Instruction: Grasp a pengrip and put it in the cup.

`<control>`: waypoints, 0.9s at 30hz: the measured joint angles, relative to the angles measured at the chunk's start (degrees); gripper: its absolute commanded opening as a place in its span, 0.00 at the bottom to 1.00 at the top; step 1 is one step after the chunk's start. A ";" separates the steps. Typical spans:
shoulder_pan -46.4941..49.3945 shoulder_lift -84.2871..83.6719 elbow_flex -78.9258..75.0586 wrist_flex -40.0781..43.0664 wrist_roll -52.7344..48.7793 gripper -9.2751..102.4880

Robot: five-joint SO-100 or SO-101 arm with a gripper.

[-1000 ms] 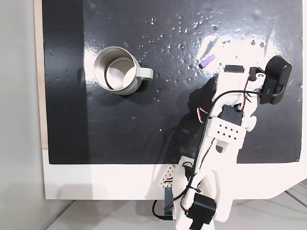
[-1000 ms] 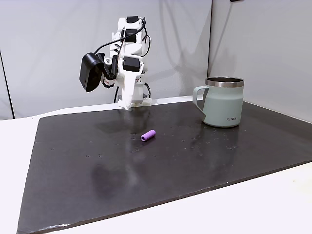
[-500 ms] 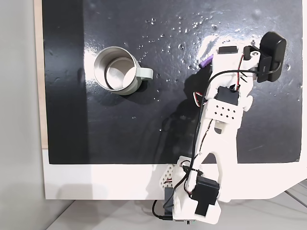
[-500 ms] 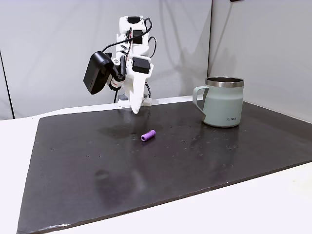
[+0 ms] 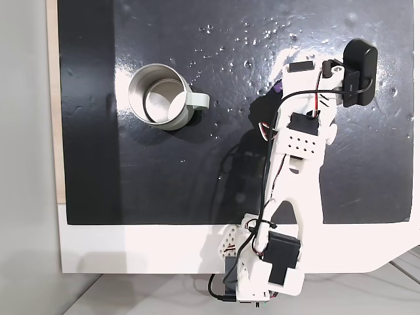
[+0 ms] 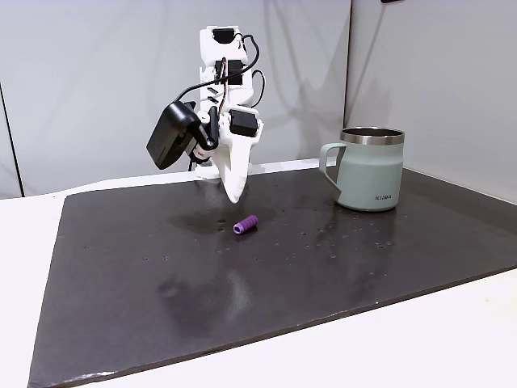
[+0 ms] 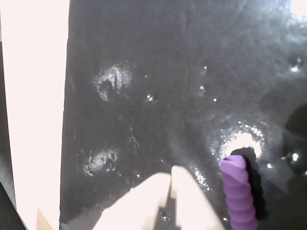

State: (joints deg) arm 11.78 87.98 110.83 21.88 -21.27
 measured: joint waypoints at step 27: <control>-1.05 -8.79 -15.29 24.26 10.28 0.24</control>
State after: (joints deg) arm 10.72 79.19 95.54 46.14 -10.99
